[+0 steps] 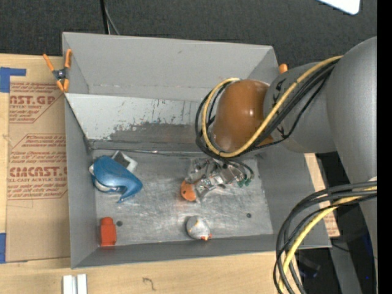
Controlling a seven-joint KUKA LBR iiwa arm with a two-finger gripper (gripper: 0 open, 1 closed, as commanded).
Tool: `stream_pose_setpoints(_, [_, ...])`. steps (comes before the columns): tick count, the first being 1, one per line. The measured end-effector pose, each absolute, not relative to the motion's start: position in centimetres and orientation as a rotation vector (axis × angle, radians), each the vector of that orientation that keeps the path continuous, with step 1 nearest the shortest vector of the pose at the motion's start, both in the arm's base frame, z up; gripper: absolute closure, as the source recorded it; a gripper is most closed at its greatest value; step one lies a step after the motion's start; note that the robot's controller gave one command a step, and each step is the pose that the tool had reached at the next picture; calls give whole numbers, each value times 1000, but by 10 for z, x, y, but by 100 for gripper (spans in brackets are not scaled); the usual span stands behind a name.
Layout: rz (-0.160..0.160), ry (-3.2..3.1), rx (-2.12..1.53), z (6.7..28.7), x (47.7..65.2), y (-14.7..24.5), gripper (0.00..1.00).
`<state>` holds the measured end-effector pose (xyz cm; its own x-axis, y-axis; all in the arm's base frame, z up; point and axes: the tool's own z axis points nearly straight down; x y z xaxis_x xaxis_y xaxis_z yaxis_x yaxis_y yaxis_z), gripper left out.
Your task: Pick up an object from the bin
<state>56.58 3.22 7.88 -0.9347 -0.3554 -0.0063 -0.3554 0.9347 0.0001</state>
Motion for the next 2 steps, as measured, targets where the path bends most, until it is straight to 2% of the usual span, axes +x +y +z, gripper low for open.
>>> stream_pose_setpoints(1, [1, 3089, -567, 78, 565, 32, 0])
stream_pose_setpoints(2, [1, 3087, -566, 78, 565, 32, 100])
